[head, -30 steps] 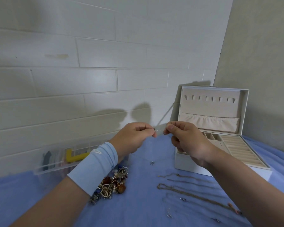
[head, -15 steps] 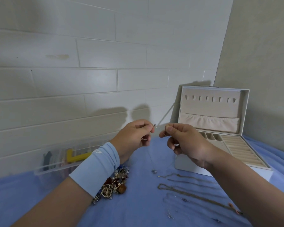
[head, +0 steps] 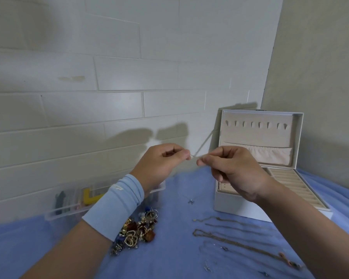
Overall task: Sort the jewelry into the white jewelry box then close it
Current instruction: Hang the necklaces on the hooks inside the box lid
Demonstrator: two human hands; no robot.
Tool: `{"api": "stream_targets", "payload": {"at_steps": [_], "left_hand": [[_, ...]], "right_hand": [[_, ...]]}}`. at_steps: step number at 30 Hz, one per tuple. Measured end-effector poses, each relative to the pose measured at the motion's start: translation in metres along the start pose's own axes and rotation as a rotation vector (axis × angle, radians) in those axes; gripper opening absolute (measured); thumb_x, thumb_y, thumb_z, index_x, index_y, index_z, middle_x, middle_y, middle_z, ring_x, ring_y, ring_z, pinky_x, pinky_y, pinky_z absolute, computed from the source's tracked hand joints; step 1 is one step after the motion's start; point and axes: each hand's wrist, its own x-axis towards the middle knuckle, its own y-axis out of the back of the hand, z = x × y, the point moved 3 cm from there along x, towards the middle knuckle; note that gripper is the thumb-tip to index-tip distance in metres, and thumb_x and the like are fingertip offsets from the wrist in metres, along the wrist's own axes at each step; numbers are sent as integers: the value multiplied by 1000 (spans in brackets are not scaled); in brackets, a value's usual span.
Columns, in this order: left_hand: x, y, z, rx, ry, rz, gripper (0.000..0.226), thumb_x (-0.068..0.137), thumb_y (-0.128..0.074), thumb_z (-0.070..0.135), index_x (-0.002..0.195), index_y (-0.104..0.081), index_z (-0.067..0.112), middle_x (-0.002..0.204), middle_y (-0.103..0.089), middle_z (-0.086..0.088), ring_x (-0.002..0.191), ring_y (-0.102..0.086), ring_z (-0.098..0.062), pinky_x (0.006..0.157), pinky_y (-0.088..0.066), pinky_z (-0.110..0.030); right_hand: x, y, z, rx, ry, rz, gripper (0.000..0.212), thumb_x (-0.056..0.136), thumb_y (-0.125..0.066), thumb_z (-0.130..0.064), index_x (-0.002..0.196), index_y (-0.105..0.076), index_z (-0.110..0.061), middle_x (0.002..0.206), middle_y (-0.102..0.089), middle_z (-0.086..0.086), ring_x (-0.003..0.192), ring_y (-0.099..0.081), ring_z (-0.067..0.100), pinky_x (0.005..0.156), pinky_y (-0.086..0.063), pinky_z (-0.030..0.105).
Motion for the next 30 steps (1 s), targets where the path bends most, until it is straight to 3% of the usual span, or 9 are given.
{"api": "stream_targets", "payload": {"at_steps": [2,4,11,13,16,20,24,27,30], "left_hand": [[2,-5,5,4,-45,30,19,97,-60,21,91,-75,11,41,-45,18,39,-38,-1,46,-29,-9],[6,-9,12,9,-68,47,19,98,-58,17,93,-75,8,41,-48,20,39,-43,3,46,-31,-8],[32,-21,36,-12,-57,-6,23,95,-61,25,75,-73,23,54,-36,8,50,-29,-13,47,-27,-22],[42,-24,42,9,-66,-35,23,95,-61,26,75,-73,23,58,-37,5,50,-29,-13,49,-27,-23],[53,-32,49,67,-63,-82,23,95,-60,27,77,-74,23,56,-40,9,48,-31,-10,50,-29,-23],[65,-45,52,102,-30,-70,22,95,-57,24,81,-73,21,44,-38,16,42,-31,-4,46,-29,-16],[70,-55,48,85,58,-121,22,94,-56,32,79,-70,22,44,-38,15,41,-32,-4,48,-26,-22],[67,-57,32,-141,193,-183,26,100,-53,31,79,-63,19,57,-34,7,48,-27,-13,48,-22,-23],[60,-59,19,-517,374,-278,25,103,-49,23,82,-57,13,68,-50,0,53,-45,-13,45,-38,-20]], "right_hand": [[0,2,0,35,-11,34,8,86,-72,-2,80,-74,3,69,-69,13,43,-42,14,41,-27,20],[1,6,-2,55,-24,59,7,82,-77,-4,76,-75,-1,72,-66,21,43,-44,16,40,-27,21],[7,29,-27,64,-34,122,15,79,-81,-2,88,-69,-5,84,-76,17,44,-56,19,41,-39,25],[13,39,-33,98,-57,169,24,76,-83,-2,92,-68,-11,85,-75,19,44,-58,22,41,-41,25],[20,53,-41,125,-58,232,20,78,-81,-1,89,-68,-12,88,-76,14,46,-61,22,40,-37,23],[26,64,-49,64,-29,310,16,80,-79,-1,85,-68,-12,84,-78,10,55,-67,20,46,-33,24],[29,66,-52,-102,56,333,13,81,-81,-8,88,-74,-16,78,-78,4,66,-70,14,51,-47,23],[29,61,-51,-164,103,295,17,81,-81,-10,92,-76,-23,77,-78,1,67,-69,10,59,-49,21],[29,49,-47,-159,154,274,20,82,-79,-6,92,-78,-23,78,-78,0,65,-68,9,59,-47,15]]}}
